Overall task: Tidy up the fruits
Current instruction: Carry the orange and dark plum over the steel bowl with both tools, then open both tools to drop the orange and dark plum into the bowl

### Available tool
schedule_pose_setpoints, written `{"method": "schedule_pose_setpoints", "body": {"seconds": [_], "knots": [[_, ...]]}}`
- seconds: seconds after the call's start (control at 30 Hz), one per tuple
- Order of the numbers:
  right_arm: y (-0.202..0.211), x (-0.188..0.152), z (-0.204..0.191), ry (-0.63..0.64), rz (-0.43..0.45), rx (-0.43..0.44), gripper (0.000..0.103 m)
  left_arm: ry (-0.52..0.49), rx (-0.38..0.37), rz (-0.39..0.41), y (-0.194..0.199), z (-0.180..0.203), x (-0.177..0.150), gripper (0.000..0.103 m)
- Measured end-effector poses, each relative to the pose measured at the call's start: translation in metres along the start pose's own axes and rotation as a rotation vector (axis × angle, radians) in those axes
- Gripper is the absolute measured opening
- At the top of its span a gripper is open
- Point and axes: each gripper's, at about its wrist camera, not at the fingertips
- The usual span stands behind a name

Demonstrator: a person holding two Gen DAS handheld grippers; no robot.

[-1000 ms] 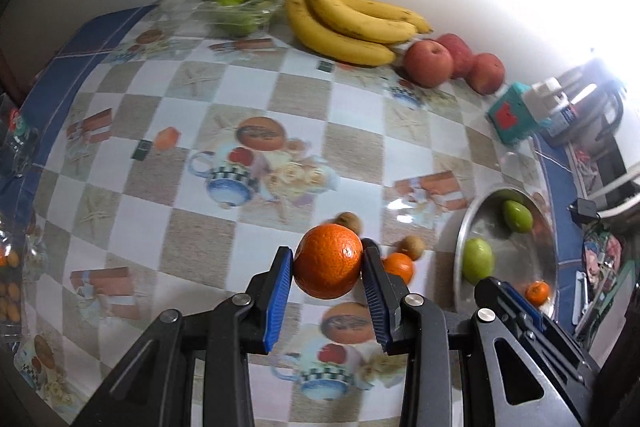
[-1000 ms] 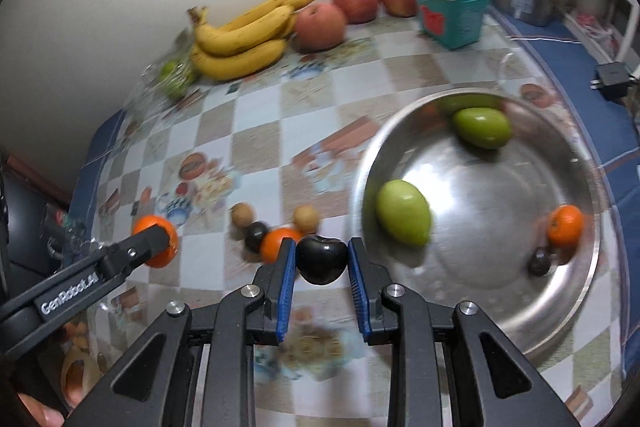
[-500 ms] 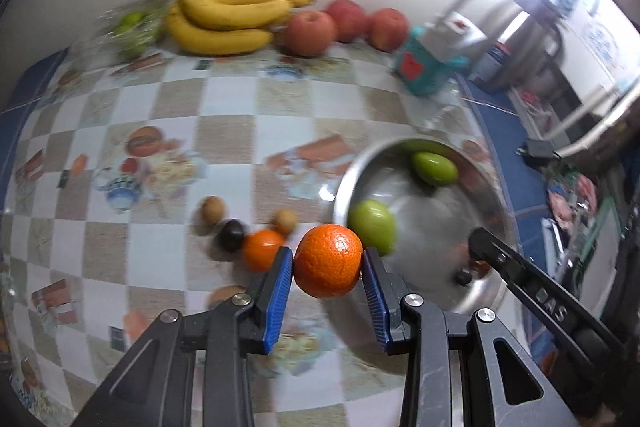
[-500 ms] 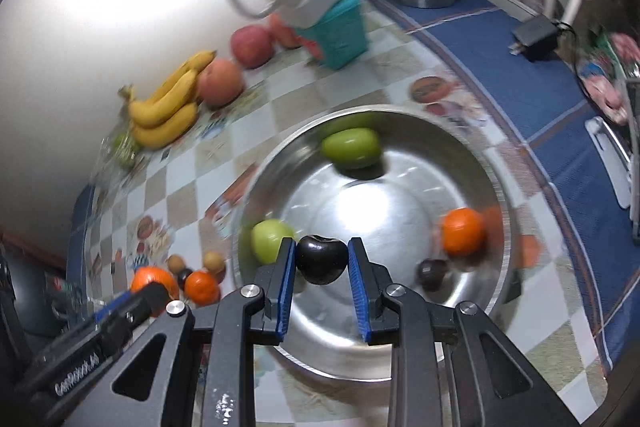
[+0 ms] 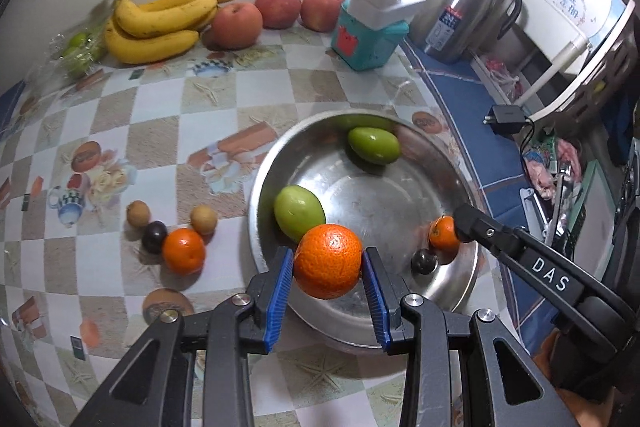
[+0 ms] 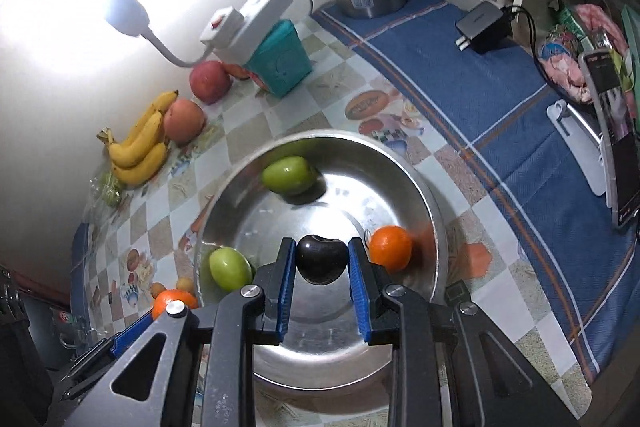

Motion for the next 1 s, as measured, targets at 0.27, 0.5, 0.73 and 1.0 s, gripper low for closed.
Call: {"method": "schedule_pose_setpoints", "body": {"seconds": [0.27, 0.5, 0.73, 1.0], "knots": [[-0.025, -0.006, -0.007, 0.037, -0.050, -0.004, 0.027, 0.009, 0.017, -0.036, -0.024, -0.001, -0.003, 0.038], [-0.042, -0.008, -0.012, 0.068, -0.058, -0.011, 0.028, 0.014, 0.034, -0.076, -0.043, -0.003, -0.007, 0.038], [-0.056, -0.012, -0.017, 0.088, -0.086, -0.024, 0.028, 0.019, 0.036, -0.081, -0.050, -0.004, -0.007, 0.038], [-0.058, -0.013, -0.019, 0.091, -0.096, -0.035, 0.028, 0.020, 0.034, -0.091, -0.054, -0.003, -0.007, 0.038]]}}
Point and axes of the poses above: each gripper's, at about its wrist camera, not at the fingertips, and y roughly against the way its jaws point, z to its right, x to its top, and after that the axes turned 8 degrees about -x, right-handed
